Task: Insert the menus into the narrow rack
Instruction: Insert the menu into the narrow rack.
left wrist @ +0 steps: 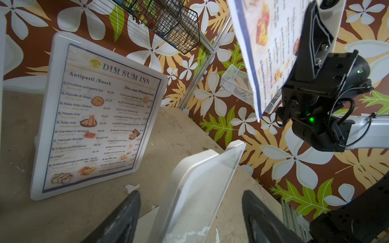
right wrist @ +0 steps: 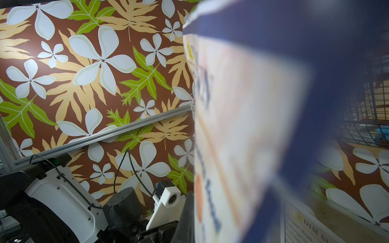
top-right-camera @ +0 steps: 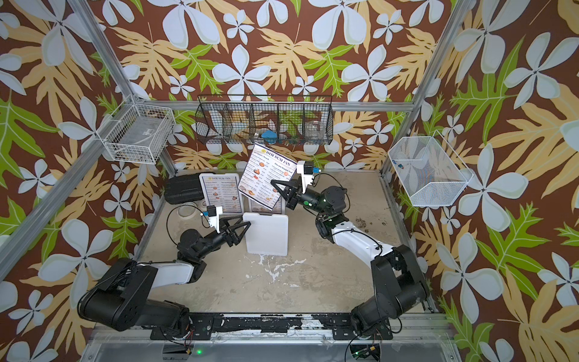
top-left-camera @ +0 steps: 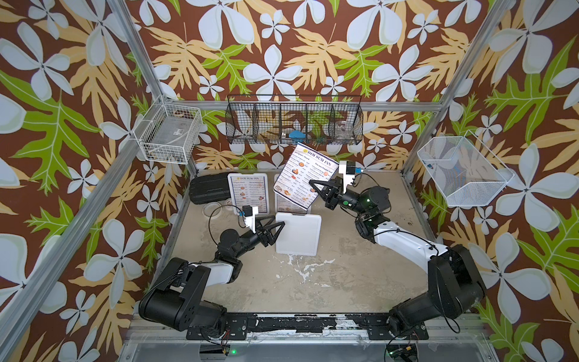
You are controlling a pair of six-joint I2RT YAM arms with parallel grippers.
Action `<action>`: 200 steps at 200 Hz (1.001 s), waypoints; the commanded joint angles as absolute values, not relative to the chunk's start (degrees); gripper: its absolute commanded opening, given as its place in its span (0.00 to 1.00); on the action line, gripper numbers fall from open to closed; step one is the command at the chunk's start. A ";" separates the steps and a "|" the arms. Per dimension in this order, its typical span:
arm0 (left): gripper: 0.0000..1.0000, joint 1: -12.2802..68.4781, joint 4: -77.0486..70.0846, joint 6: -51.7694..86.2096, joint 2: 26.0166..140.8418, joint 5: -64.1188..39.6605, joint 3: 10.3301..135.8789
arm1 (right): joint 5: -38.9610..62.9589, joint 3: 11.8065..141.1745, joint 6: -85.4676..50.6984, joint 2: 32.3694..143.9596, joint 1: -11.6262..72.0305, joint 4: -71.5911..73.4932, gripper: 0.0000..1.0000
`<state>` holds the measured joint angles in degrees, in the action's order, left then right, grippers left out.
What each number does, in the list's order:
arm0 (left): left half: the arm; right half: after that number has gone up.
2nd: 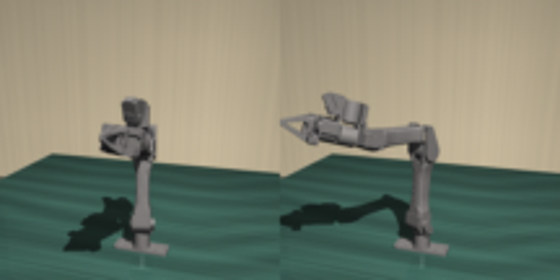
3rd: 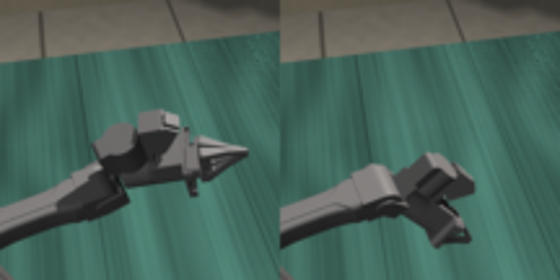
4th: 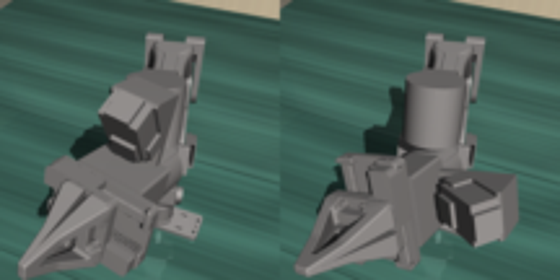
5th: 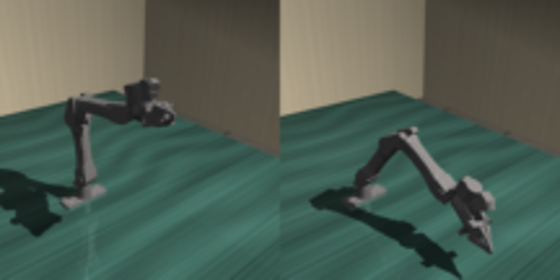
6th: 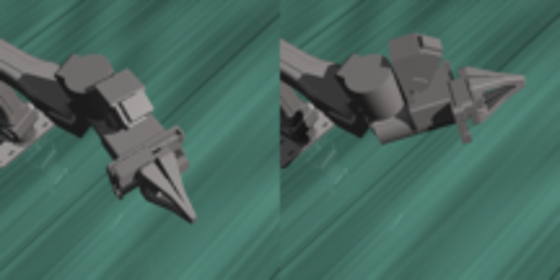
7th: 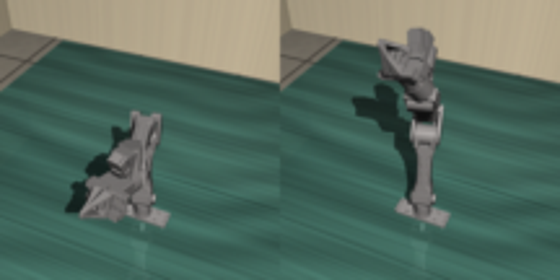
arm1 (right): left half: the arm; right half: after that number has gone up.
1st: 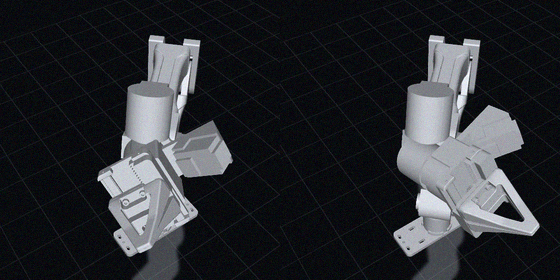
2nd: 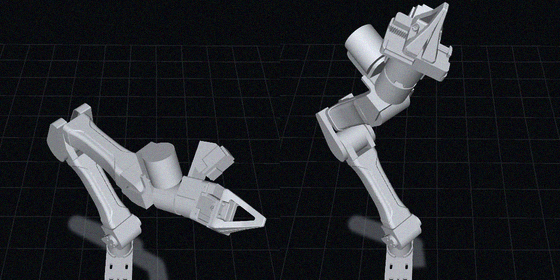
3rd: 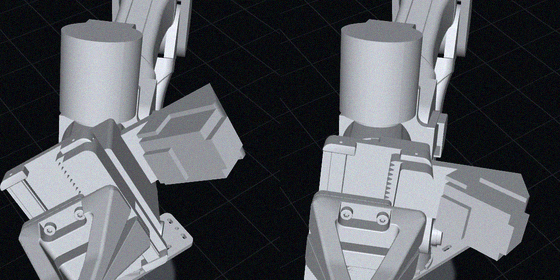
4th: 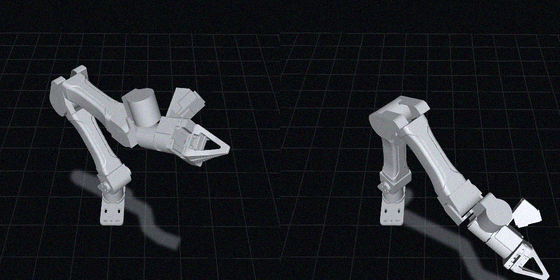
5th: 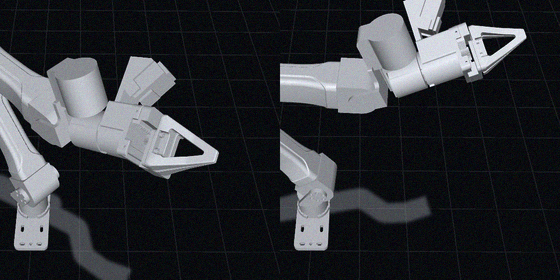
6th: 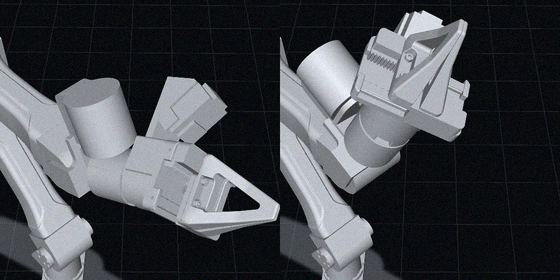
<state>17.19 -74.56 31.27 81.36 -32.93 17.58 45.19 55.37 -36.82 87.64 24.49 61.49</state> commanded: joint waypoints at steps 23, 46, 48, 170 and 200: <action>0.77 17.25 -66.30 26.08 78.41 -25.00 17.93 | 47.02 54.28 -39.07 87.02 22.44 65.98 0.00; 0.76 17.14 -64.03 24.89 77.76 -21.88 17.69 | 47.68 53.97 -39.79 87.41 21.38 66.96 0.00; 0.76 17.18 -63.95 24.83 77.71 -21.71 17.63 | 47.76 54.01 -39.92 87.44 21.28 67.03 0.00; 0.79 10.73 -62.83 31.39 65.68 -34.41 23.33 | 49.61 52.44 -42.79 86.91 20.82 70.20 0.00; 0.79 8.90 -66.26 35.83 66.19 -39.76 26.87 | 51.16 51.86 -46.48 87.34 21.00 75.11 0.00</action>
<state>9.52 -62.35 31.35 65.78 -32.67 24.45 49.30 51.94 -42.87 87.20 20.86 68.86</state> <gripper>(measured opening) 0.793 0.051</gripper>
